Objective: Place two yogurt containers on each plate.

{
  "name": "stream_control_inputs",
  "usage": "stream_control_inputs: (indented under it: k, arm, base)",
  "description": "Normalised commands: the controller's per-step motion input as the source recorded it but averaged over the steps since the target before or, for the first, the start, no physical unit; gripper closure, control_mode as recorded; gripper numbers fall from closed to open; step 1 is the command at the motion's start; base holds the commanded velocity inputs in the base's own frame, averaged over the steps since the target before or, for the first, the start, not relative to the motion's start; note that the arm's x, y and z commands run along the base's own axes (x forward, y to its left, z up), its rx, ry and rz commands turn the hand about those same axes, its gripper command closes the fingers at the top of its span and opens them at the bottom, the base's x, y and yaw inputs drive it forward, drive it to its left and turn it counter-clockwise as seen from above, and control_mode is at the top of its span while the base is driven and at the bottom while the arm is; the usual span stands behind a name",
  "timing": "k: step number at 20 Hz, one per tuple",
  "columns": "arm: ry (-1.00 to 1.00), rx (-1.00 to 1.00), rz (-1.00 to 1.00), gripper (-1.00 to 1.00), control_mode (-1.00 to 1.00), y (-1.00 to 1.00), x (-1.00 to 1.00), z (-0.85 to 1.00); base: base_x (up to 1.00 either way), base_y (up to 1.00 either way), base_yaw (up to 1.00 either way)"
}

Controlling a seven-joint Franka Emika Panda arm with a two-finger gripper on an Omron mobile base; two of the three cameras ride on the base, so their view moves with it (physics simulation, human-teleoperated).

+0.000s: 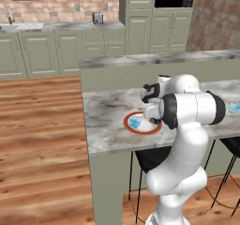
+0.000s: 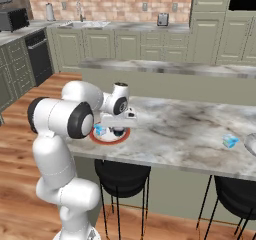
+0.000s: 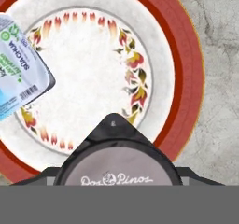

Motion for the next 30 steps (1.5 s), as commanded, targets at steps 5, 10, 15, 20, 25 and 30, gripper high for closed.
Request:
stream_control_inputs:
  k: [5, 10, 15, 20, 25, 30]
  arm:
    - [0.0, 0.0, -0.07, 1.0, -1.0, 0.06, 0.11, -0.04]
    - [0.0, 0.0, -0.07, 1.0, -1.0, 0.05, 0.07, -0.06]
    - [0.0, 0.0, -0.06, 1.0, -1.0, 0.06, 0.07, -0.09]
    - [0.0, 0.0, -0.05, 1.0, -1.0, 0.07, 0.1, -0.11]
    - [-0.01, 0.0, -0.06, -1.0, -1.0, 0.1, 0.08, -0.09]
    - [-0.08, 0.0, -0.09, -1.0, -1.0, 0.02, 0.0, 0.0]
  base:
    - [0.0, 0.0, 0.0]
    - [0.0, 0.0, 0.0]
    - [0.0, 0.0, 0.0]
    - [0.0, 0.0, 0.0]
    - [0.0, 0.0, 0.0]
    - [0.0, 0.0, 0.0]
